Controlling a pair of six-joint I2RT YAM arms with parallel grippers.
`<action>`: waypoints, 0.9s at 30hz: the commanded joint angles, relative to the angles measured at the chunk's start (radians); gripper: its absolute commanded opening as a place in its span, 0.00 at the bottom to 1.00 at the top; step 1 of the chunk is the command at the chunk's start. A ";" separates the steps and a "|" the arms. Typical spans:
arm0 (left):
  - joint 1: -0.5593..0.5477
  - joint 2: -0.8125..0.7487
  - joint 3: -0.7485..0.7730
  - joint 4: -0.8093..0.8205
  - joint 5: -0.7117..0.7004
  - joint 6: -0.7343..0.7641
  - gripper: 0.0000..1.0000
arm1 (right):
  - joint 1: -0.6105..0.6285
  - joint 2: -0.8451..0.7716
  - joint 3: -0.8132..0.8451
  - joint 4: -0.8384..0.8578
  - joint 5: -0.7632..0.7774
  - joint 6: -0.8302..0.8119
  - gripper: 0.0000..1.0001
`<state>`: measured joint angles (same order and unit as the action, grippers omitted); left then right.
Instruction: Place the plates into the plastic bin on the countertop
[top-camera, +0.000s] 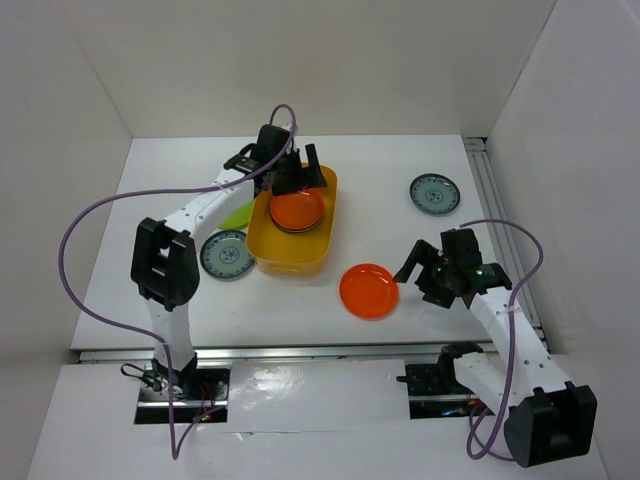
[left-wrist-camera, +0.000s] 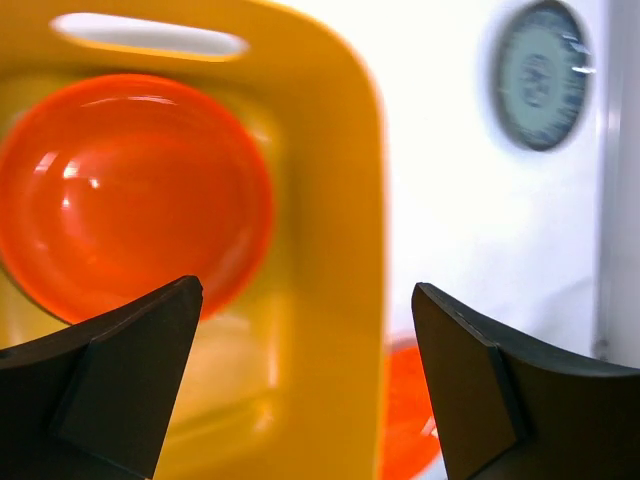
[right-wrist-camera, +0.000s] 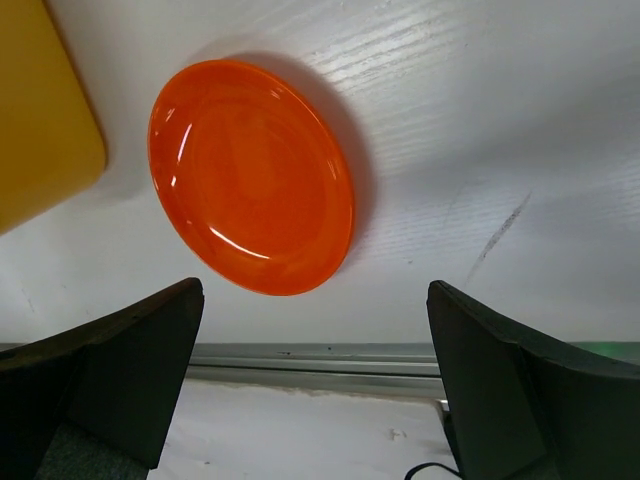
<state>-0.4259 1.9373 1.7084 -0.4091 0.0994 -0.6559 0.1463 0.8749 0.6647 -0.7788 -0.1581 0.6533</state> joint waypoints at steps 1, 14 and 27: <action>0.004 -0.106 0.046 -0.019 0.043 -0.020 1.00 | 0.012 0.016 -0.039 0.044 -0.021 0.039 1.00; 0.081 -0.277 0.189 -0.461 -0.386 0.042 1.00 | 0.044 0.194 -0.229 0.391 -0.094 0.023 0.80; 0.344 -0.583 -0.282 -0.317 -0.294 -0.017 1.00 | 0.151 0.320 -0.275 0.471 0.051 0.107 0.05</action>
<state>-0.1322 1.4307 1.4605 -0.7887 -0.2234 -0.6624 0.2840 1.1831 0.4187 -0.2584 -0.2356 0.7387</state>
